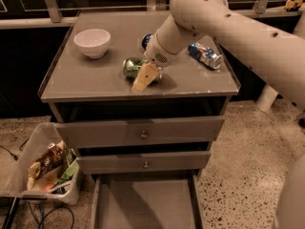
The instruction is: Place green can into bottom drawer
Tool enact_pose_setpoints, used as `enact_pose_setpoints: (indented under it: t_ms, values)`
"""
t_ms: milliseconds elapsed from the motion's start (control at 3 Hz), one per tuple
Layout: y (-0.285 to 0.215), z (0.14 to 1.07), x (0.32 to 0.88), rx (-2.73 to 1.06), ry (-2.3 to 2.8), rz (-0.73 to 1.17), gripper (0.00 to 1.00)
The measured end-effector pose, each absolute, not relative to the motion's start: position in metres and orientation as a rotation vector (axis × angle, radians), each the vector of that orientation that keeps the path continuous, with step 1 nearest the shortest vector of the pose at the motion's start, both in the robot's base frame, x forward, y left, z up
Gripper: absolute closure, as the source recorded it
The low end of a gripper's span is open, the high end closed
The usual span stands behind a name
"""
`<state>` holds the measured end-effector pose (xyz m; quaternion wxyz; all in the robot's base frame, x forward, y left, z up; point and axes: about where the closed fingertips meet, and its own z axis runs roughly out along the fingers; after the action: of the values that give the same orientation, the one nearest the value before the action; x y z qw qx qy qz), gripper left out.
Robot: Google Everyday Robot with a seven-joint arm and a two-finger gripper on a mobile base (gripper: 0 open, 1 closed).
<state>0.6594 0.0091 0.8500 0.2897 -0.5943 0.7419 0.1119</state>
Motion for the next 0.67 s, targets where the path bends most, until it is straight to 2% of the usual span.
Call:
enact_pose_setpoints:
  t_ms: [667]
  values:
    - [0.0091, 0.8500, 0.6594, -1.586, 1.979, 0.299, 0.64]
